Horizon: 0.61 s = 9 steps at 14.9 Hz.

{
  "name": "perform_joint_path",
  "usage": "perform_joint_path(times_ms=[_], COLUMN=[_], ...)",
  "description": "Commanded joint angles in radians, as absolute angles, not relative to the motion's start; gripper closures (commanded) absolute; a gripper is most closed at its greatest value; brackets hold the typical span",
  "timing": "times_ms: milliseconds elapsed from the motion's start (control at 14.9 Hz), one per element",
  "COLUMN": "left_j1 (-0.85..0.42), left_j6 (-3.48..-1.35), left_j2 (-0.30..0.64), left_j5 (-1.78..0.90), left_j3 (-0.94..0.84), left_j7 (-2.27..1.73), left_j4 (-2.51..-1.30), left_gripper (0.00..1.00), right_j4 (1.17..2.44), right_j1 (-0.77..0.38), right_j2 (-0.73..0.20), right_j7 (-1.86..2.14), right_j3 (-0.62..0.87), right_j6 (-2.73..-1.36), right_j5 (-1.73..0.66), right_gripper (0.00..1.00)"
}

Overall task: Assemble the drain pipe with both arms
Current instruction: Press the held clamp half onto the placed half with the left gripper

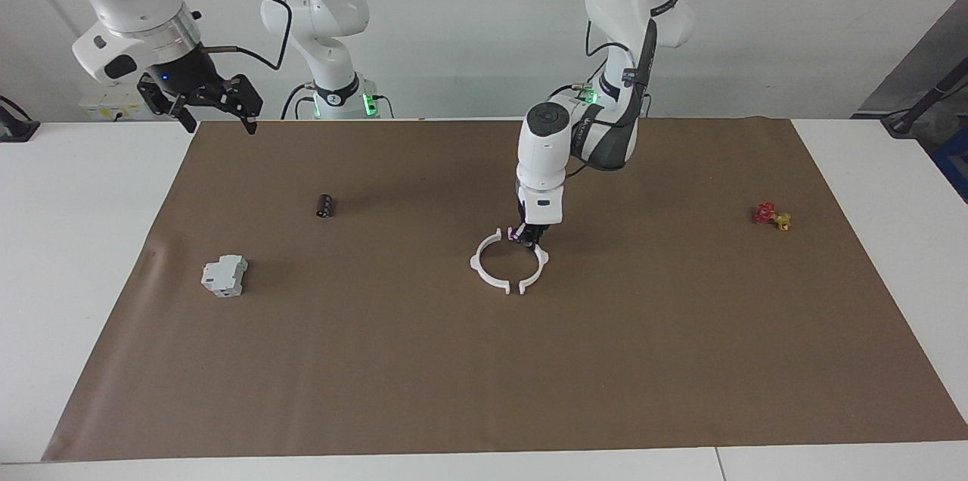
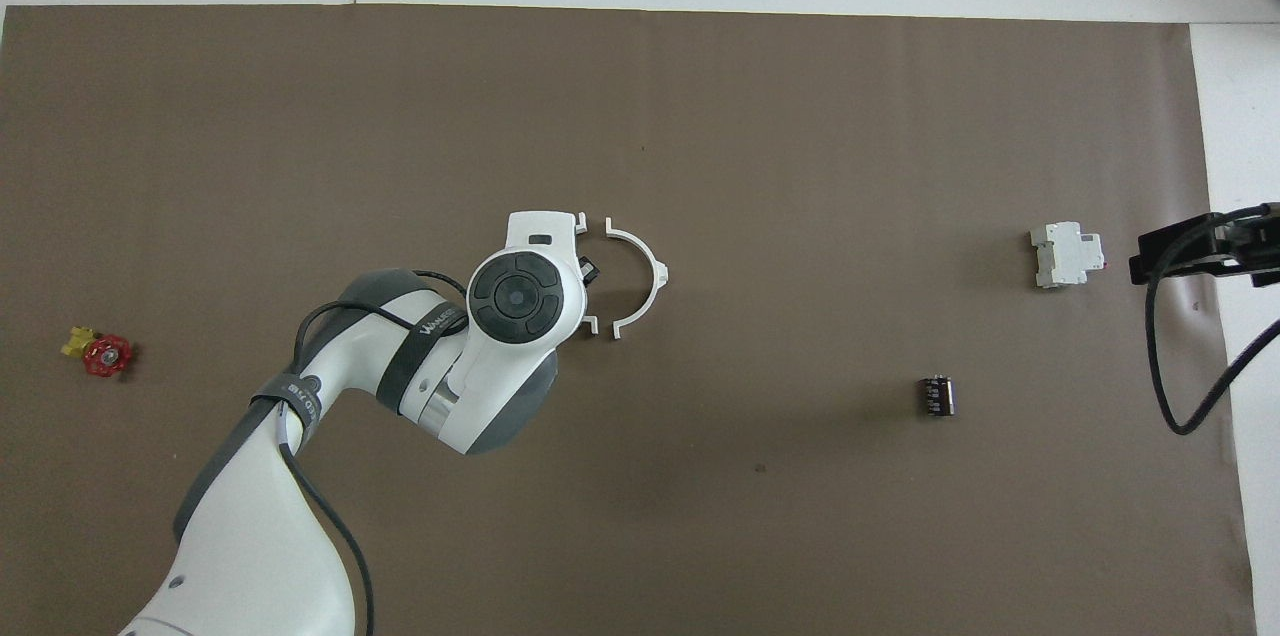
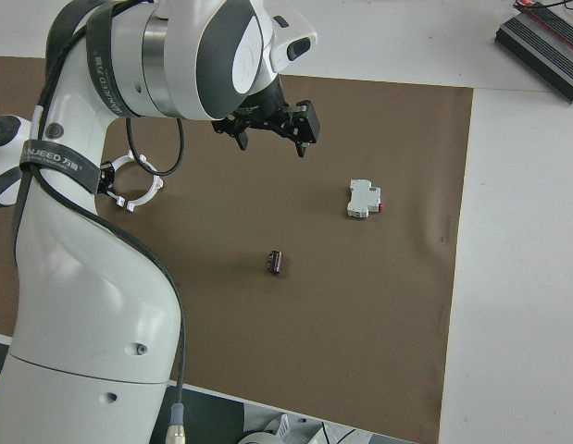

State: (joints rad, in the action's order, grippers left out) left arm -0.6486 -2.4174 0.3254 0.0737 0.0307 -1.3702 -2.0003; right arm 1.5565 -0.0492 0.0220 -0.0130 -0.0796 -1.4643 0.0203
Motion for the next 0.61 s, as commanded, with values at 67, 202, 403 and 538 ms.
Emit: perform_joint_path(times_ms=[67,202,403,538], left_j1=[-0.676,-0.678,-0.689,-0.69], left_j6=[-2.387,-2.387,-2.382,-2.384], left_j2=[0.316,0.316,0.314,0.314], left_j5=[0.1,0.1,0.101,0.121], left_j3=[0.044,0.044,0.044,0.044], left_j7=[-1.402,-1.402,-1.416,-1.436], left_j4=[-1.993,-1.993,-1.996,-1.997], left_gripper=[1.0,1.0,1.0,1.0], right_j4=[1.562,1.562,1.562,1.562], right_j1=[-0.041,-0.04,-0.04,-0.04], right_j2=[0.028,0.028,0.028,0.028], right_j7=[-0.014,-0.014,-0.014,-0.014], right_j3=[-0.077,-0.077,-0.077,-0.077], right_j6=[-1.462,-1.462,-1.462,-1.462], right_j5=[0.003,0.003,0.003,0.003], right_gripper=[0.0,0.0,0.0,0.0])
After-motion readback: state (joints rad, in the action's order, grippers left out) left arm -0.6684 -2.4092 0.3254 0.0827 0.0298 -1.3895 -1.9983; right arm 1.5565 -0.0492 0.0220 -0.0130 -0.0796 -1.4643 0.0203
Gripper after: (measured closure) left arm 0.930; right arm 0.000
